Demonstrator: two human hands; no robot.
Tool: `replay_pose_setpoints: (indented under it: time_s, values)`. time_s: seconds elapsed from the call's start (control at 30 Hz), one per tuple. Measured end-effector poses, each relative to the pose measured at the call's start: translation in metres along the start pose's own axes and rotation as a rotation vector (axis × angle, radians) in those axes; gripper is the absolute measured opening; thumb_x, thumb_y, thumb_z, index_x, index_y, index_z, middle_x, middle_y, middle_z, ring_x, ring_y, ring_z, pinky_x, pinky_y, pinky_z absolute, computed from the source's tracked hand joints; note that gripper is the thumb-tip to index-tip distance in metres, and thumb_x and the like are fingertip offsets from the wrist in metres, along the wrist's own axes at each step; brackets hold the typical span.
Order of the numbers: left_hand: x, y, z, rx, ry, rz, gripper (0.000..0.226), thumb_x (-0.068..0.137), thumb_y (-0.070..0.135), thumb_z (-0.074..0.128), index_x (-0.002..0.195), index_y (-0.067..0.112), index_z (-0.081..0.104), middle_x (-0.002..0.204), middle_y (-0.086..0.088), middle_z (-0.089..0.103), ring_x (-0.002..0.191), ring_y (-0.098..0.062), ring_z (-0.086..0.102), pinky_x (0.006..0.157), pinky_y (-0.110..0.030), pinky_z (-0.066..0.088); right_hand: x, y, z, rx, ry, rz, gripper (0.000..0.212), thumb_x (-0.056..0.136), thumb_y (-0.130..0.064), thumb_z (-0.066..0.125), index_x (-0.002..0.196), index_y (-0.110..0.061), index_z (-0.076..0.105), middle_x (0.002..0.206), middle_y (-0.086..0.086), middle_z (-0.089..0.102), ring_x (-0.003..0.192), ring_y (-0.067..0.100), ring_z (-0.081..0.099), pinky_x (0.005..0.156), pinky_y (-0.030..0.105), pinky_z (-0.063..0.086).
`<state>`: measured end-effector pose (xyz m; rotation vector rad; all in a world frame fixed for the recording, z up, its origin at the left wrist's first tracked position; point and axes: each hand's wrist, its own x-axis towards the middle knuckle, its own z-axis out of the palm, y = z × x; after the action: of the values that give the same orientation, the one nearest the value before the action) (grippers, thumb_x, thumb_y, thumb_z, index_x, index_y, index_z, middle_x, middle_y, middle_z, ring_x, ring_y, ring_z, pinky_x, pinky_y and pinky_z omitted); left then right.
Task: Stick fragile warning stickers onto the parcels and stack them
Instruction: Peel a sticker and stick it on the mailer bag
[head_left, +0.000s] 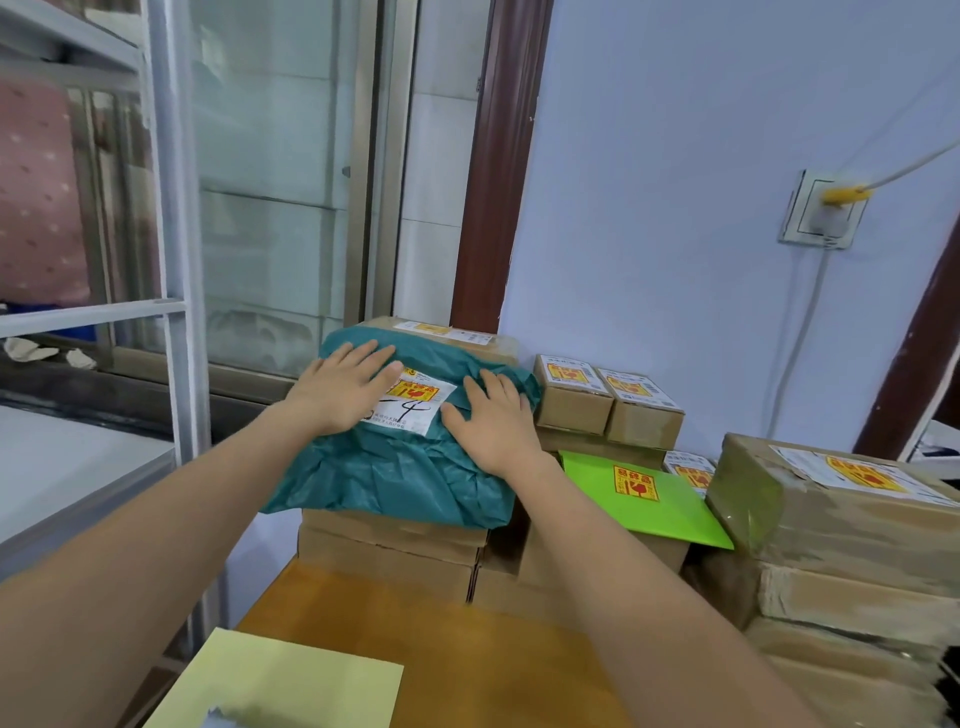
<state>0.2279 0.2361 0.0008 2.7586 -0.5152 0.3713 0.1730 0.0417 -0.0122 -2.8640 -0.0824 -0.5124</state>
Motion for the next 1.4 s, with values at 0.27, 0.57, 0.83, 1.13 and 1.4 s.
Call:
replay_pose_setpoints:
  time_s: [0.27, 0.57, 0.83, 1.13, 1.4]
  values:
    - [0.009, 0.002, -0.003, -0.105, -0.086, -0.08, 0.061, 0.098, 0.055, 0.008, 0.148, 0.028, 0.029, 0.156, 0.003, 0.024, 0.144, -0.019, 0.021, 0.116, -0.042, 0.016, 0.003, 0.003, -0.004, 0.179, -0.107, 0.029, 0.075, 0.094, -0.054, 0.037, 0.152, -0.011, 0.016, 0.159, 0.004, 0.013, 0.145, 0.023, 0.014, 0.117, 0.039, 0.019]
    - [0.025, -0.014, -0.001, -0.173, -0.131, -0.144, 0.058, 0.096, 0.059, 0.008, 0.142, 0.04, 0.038, 0.153, -0.001, 0.032, 0.138, -0.027, 0.032, 0.112, -0.043, 0.022, 0.001, 0.004, -0.014, 0.171, -0.147, -0.007, 0.069, 0.093, -0.057, 0.037, 0.146, -0.013, 0.033, 0.151, 0.003, 0.03, 0.136, 0.022, 0.034, 0.105, 0.035, 0.032]
    - [0.027, -0.006, -0.005, -0.087, -0.122, -0.121, 0.053, 0.098, 0.044, 0.011, 0.132, 0.031, 0.05, 0.146, -0.005, 0.043, 0.128, -0.025, 0.041, 0.1, -0.038, 0.03, 0.007, 0.006, -0.022, 0.046, -0.11, 0.018, 0.058, 0.089, -0.059, 0.042, 0.125, -0.017, 0.058, 0.13, 0.002, 0.058, 0.116, 0.022, 0.053, 0.084, 0.032, 0.041]
    - [0.015, 0.005, 0.004, 0.101, -0.053, -0.13, 0.048, 0.097, 0.044, 0.021, 0.142, 0.035, 0.036, 0.151, -0.002, 0.035, 0.137, -0.024, 0.032, 0.106, -0.045, 0.026, 0.003, 0.003, -0.006, 0.117, -0.014, 0.043, 0.051, 0.087, -0.059, 0.042, 0.108, -0.016, 0.061, 0.113, 0.001, 0.061, 0.106, 0.022, 0.056, 0.074, 0.033, 0.042]
    - [-0.003, 0.007, 0.007, 0.111, 0.317, -0.176, 0.044, 0.096, 0.036, 0.028, 0.116, 0.013, 0.06, 0.125, -0.008, 0.058, 0.117, -0.026, 0.049, 0.094, -0.041, 0.037, -0.003, 0.0, -0.002, 0.083, 0.0, 0.036, 0.06, 0.095, -0.057, 0.032, 0.132, -0.013, 0.051, 0.137, 0.002, 0.049, 0.128, 0.021, 0.043, 0.097, 0.038, 0.041]
